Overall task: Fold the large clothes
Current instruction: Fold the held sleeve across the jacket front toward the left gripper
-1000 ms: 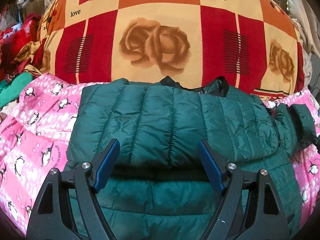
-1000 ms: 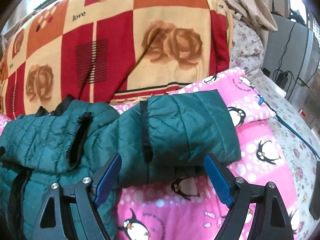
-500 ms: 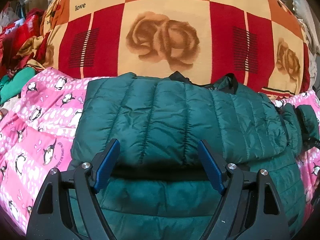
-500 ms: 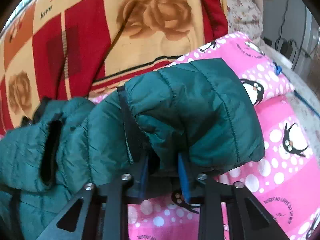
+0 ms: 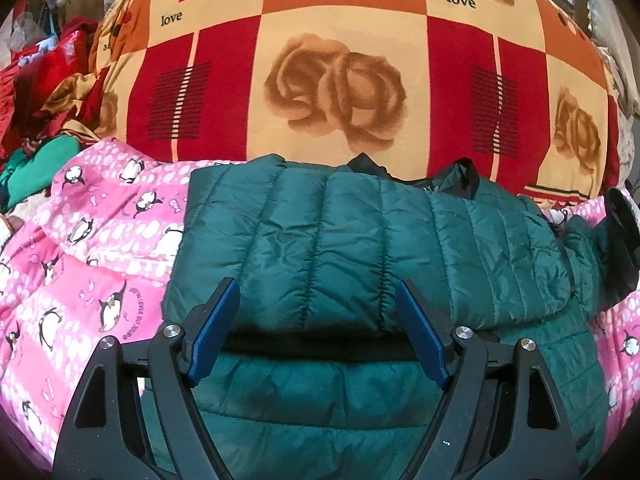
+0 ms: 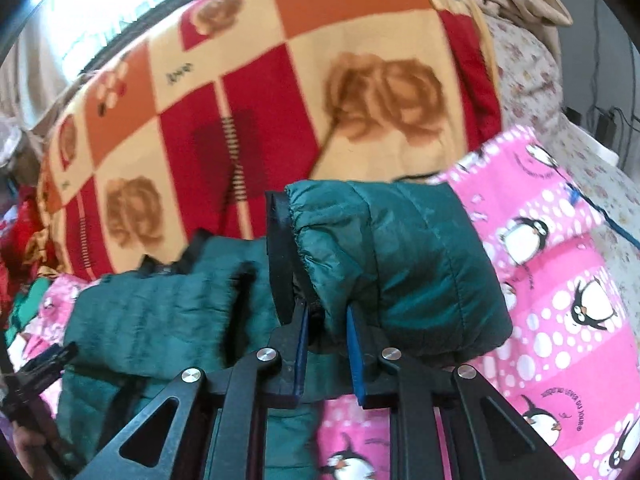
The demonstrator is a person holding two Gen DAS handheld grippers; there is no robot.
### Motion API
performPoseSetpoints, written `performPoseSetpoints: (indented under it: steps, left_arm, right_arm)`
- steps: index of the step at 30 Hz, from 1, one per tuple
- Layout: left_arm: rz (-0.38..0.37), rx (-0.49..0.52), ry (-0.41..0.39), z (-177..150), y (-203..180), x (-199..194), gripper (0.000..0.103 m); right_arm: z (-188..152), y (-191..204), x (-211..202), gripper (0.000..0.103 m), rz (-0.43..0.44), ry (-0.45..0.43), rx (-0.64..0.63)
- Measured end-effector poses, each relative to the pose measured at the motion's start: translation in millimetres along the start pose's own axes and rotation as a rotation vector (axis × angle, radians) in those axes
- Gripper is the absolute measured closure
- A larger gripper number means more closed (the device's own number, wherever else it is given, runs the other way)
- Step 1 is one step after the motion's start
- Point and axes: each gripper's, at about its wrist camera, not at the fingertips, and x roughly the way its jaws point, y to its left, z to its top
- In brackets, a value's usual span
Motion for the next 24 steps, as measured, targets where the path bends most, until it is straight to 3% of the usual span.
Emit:
performPoseSetpoints:
  steps: [5, 8, 16, 17, 18, 19, 21, 24]
  left_arm:
    - [0.014, -0.008, -0.013, 2.4, 8.2, -4.7, 0.023]
    - [0.027, -0.015, -0.019, 3.4, 16.3, -7.5, 0.023]
    - [0.044, -0.055, -0.017, 2.6, 42.7, -11.5, 0.023]
    - [0.047, -0.059, -0.018, 2.3, 45.4, -11.9, 0.023]
    - [0.047, -0.066, -0.018, 1.7, 48.3, -12.1, 0.023]
    - [0.045, -0.074, -0.016, 1.1, 50.7, -11.6, 0.023]
    - [0.040, -0.092, -0.007, -0.1, 53.9, -9.6, 0.023]
    - [0.034, -0.099, 0.011, -3.2, 53.7, -6.2, 0.023]
  right_arm:
    - [5.5, 38.7, -5.4, 0.087, 0.062, -0.006, -0.053]
    - [7.8, 56.6, -2.6, 0.099, 0.094, -0.004, -0.078]
    - [6.8, 86.6, 11.5, 0.098, 0.104, 0.007, -0.134]
    - [5.9, 86.1, 15.7, 0.095, 0.092, 0.029, -0.139]
    - [3.7, 84.5, 21.8, 0.079, 0.065, 0.061, -0.139]
    - [1.9, 82.5, 24.7, 0.053, 0.058, 0.075, -0.134]
    - [-4.4, 78.0, 34.7, 0.026, 0.055, 0.096, -0.113]
    - [-11.0, 76.5, 47.7, 0.025, 0.006, 0.099, -0.135]
